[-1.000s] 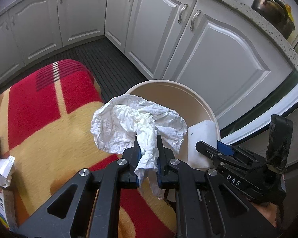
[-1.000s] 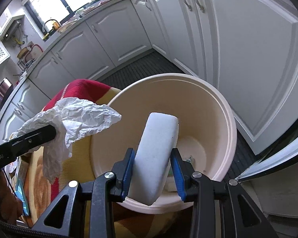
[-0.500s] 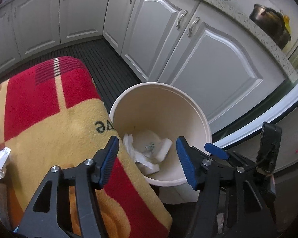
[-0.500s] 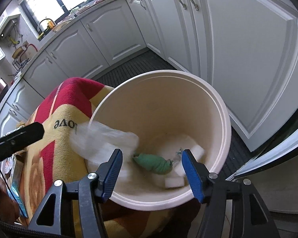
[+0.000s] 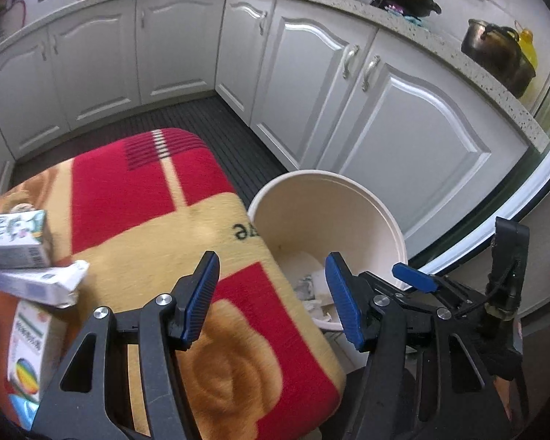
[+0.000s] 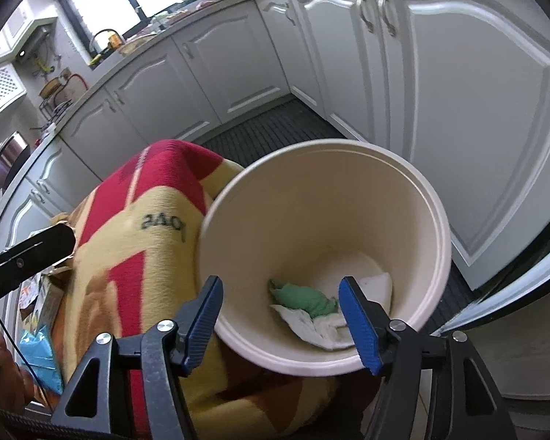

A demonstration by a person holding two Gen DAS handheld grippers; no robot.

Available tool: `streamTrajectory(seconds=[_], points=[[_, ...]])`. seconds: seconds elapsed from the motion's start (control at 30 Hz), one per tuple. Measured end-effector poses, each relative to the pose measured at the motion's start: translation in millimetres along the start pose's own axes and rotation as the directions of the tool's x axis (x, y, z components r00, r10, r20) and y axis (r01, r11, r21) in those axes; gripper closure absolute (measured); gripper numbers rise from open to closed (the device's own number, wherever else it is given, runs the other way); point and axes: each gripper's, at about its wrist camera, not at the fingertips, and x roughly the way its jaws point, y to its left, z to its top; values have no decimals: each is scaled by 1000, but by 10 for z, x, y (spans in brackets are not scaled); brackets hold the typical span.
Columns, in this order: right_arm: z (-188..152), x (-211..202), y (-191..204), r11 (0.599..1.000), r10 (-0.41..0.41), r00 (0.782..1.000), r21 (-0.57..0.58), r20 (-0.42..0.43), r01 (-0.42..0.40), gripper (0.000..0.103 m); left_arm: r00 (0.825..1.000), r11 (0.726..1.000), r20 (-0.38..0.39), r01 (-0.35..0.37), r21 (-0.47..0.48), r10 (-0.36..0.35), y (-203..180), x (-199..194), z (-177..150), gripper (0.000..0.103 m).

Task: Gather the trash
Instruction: 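Move both open tools back over the table toward the remaining trash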

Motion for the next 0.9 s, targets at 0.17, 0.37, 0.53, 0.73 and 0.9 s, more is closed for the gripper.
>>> streamTrajectory(seconds=[0.17, 0.37, 0.53, 0.73, 0.9], points=[[-13, -110, 274, 998, 8, 1000, -59, 24, -7, 37, 998, 999, 42, -36, -29, 37, 158, -194, -65, 44], [-64, -204, 598, 993, 28, 999, -117, 38, -23, 36, 995, 996, 73, -70, -63, 75, 355, -437, -198, 44], [-91, -287, 824, 988, 39, 998, -151, 58, -30, 33, 988, 991, 102, -103, -88, 112, 535, -636, -299, 44], [-129, -388, 1104, 982, 60, 995, -186, 86, -43, 30, 977, 982, 136, -146, -122, 162, 781, -895, -433, 44], [-166, -408, 1320, 972, 80, 993, -226, 85, -59, 28, 964, 970, 154, -196, -143, 218, 980, -1075, -569, 44]])
